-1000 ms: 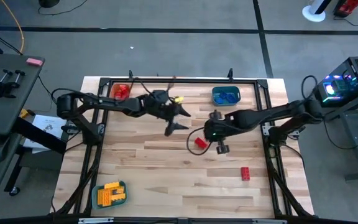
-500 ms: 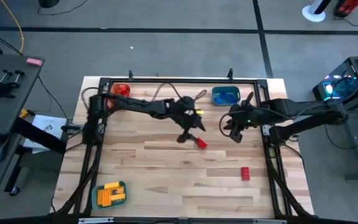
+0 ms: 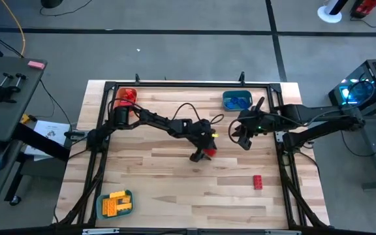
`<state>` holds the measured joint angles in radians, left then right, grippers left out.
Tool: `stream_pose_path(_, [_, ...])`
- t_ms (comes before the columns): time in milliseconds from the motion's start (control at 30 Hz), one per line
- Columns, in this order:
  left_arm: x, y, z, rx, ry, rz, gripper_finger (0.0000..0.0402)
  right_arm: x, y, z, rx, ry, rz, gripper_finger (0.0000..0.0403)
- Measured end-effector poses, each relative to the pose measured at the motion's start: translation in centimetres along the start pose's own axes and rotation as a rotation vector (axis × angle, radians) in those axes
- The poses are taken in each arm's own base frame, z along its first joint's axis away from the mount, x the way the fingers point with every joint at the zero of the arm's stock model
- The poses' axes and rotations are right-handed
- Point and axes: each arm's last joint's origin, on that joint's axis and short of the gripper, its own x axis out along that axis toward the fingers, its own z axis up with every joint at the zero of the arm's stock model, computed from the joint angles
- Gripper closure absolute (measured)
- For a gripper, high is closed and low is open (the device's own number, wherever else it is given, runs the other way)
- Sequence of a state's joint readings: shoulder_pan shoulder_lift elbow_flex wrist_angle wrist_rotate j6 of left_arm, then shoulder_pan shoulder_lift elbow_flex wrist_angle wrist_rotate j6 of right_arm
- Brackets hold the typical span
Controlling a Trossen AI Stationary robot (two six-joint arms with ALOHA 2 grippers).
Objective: Sort blocks
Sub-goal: Put the red game piece into the orange bin
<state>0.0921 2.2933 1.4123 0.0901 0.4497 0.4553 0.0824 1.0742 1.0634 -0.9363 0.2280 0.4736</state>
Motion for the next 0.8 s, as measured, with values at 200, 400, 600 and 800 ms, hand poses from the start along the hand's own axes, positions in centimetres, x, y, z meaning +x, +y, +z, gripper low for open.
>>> stream_pose_path(200, [-0.1,0.2,-0.2,-0.022,0.021,0.029,0.0119,0.0,0.0,0.0,0.0,-0.004,0.004,0.0403])
stream_pose_path(400, [-1.1,0.9,-0.9,-0.205,0.099,0.04,0.0183,0.0,0.0,0.0,-0.007,-0.004,0.004,0.0403])
stream_pose_path(600, [-3.5,1.3,-2.2,-0.392,0.246,-0.034,0.0302,0.0,0.0,0.1,-0.07,-0.015,-0.006,0.0403])
stream_pose_path(800, [-10.6,1.8,-2.0,-0.537,0.391,0.01,0.0302,0.2,-1.0,1.0,-0.114,-0.081,-0.105,0.0403])
